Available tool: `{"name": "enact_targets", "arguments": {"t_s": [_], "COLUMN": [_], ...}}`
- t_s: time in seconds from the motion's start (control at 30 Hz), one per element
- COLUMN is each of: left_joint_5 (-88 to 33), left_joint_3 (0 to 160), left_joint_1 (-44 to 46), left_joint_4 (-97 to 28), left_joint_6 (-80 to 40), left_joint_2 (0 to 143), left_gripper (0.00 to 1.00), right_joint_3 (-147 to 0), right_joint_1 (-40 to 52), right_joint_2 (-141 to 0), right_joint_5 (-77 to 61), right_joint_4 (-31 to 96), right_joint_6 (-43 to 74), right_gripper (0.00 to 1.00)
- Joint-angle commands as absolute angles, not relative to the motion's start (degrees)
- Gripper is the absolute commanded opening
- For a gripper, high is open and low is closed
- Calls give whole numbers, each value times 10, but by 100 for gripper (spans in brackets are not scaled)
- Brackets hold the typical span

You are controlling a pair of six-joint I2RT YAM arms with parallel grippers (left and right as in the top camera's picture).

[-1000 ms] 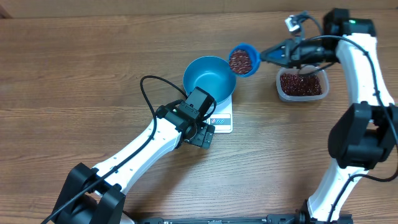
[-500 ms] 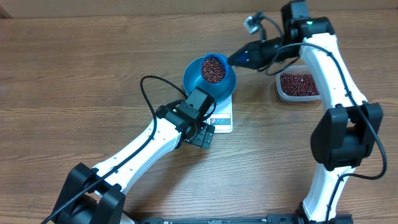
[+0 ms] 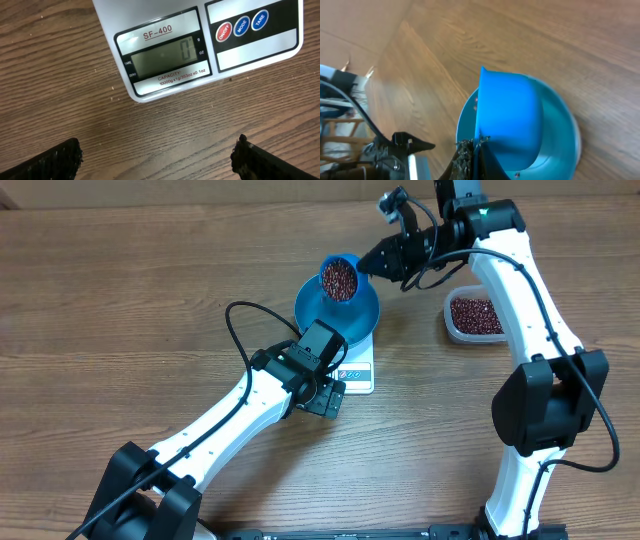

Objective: Scoop item into bowl and weigh 150g on scale
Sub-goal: 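Tilt the blue cup to pour beans into the teal bowl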

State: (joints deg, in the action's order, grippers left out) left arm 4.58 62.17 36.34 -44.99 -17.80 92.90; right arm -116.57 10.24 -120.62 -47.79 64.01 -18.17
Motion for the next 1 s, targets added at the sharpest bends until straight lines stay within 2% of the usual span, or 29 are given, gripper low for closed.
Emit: {"name": "enact_targets", "arguments": {"t_s": [0.0, 0.37, 0.97], "left_joint_5": [50, 50, 50], "left_joint_3": [616, 616, 616], "left_joint_1": [360, 360, 360], "left_joint_4": [-450, -450, -450], "left_joint_6": [-167, -167, -167], "left_joint_2": [929, 929, 929], "left_gripper": [100, 99, 100], "right_joint_3": [-1199, -1205, -1205], "right_joint_1": [117, 167, 213], "right_joint_2": [-1202, -1175, -1111], "right_joint_5": [-433, -274, -170], "right_joint_4": [646, 667, 674], "right_joint_6": [-180, -201, -257], "right_gripper": [4, 4, 4]}}
